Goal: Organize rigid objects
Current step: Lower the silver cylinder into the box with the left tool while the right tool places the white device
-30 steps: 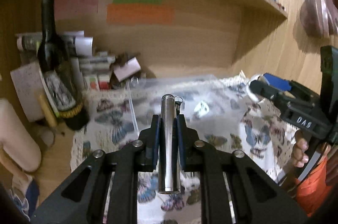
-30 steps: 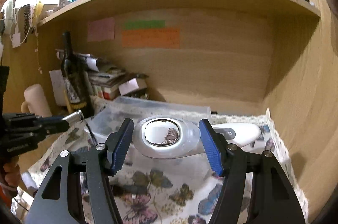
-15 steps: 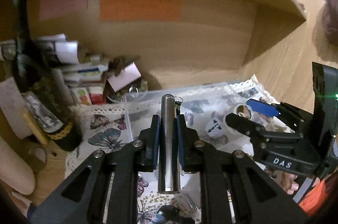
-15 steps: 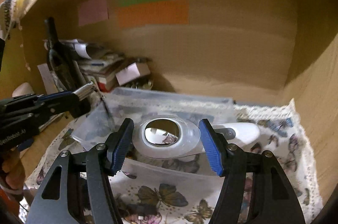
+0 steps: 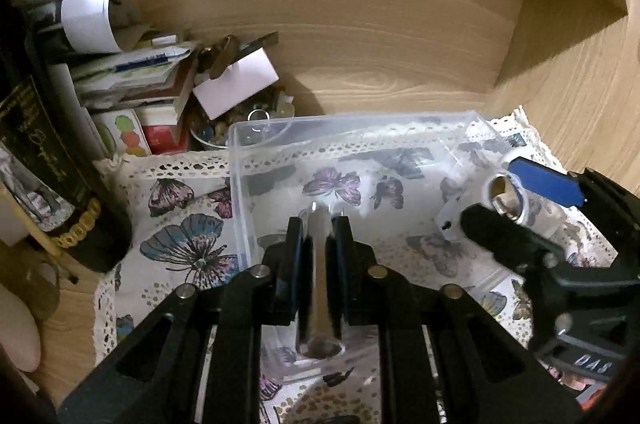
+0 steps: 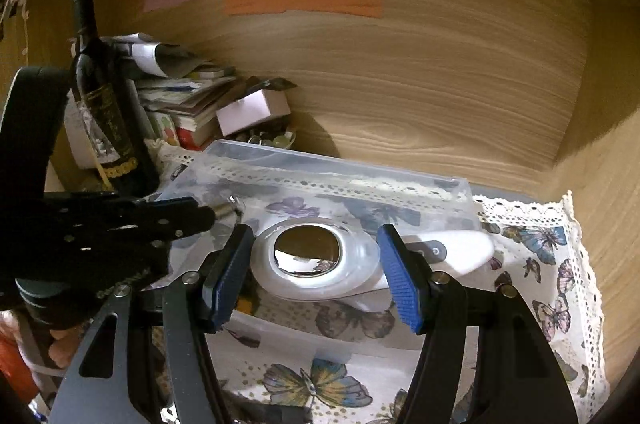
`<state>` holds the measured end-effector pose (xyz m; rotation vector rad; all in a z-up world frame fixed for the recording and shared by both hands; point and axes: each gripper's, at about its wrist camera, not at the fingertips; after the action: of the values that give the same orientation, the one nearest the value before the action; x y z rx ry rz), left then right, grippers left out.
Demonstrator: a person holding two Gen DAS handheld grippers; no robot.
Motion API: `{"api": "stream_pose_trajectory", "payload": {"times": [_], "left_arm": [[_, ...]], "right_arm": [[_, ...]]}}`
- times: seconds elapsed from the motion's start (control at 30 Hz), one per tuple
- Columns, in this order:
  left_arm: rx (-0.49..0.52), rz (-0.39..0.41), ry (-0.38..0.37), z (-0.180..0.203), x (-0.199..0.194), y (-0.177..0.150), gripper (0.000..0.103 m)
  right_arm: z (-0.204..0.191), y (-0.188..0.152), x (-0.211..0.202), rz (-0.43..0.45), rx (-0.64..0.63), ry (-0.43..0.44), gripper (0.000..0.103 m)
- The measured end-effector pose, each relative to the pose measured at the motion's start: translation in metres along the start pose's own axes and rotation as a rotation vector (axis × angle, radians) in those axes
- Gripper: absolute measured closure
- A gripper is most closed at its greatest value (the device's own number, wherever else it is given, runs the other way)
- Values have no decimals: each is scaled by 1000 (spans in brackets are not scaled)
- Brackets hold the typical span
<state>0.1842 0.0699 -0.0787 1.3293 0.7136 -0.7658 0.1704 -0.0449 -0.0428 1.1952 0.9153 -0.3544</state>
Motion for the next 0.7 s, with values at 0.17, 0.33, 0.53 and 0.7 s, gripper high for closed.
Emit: {"api": "stream_pose_trajectory", "payload": {"times": [0.17,0.33,0.53,0.7], "left_arm": [[1,14,-2,2,-7,0,88],[-1,34,-16,1,-21,-1,88],[-10,66,-20,1,-39,-6,69],[-6,77,-15,2,-50,-14,61]], "right_arm": [[-2,0,12,-45,10,47,42],[-1,0,20,-66,18,17,42],[-4,3,25,-89,6,-12,40],[-4,3,31,-116,8,5,32]]}}
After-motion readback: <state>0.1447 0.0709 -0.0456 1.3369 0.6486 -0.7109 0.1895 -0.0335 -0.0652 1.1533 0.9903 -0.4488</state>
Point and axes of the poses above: each gripper's, at about its wrist camera, not at the fingertips, and x roughly the way its jaws point, z to its right, y to its top, and after that the axes turned 12 degrees about -z, right-handed
